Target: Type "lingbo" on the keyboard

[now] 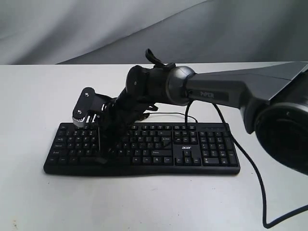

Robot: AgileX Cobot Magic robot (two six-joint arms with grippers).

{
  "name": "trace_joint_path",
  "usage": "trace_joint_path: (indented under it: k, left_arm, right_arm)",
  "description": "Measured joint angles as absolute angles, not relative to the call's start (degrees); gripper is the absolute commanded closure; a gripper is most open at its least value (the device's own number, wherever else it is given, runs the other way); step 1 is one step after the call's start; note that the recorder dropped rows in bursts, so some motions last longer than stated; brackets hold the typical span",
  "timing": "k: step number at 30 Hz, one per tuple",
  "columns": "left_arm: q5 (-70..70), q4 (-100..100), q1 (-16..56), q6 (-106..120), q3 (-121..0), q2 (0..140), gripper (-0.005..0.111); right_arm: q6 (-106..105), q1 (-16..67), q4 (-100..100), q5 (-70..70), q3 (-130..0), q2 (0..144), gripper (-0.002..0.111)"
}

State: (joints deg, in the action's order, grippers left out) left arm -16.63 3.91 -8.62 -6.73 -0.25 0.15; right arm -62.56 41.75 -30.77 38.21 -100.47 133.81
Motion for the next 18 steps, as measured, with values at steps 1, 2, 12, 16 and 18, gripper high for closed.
trace_joint_path:
  k: [1,2,12,16,18]
  left_arm:
    - [-16.6,3.9,-8.6,-6.7,-0.2,0.1,0.106]
    - [-16.6,3.9,-8.6,-6.7,-0.2,0.1,0.106]
    - [-16.6,3.9,-8.6,-6.7,-0.2,0.1,0.106]
    - [-16.6,3.9,-8.6,-6.7,-0.2,0.1,0.106]
    - [-16.6,3.9,-8.6,-6.7,-0.2,0.1,0.106]
  right_arm:
    - [-62.6,41.8,-30.4,38.2,-100.5,133.4,0.108]
    - [-62.6,41.8,-30.0,38.3,-100.5,133.0,0.108]
    - [-61.3,41.8,-28.6,42.8,-100.5,131.9,0.108]
    - [-61.1,42.0,-28.6,43.5,-100.5,131.9,0.108]
    - [-61.0,42.0,-28.6,43.8,-100.5,131.9,0.108]
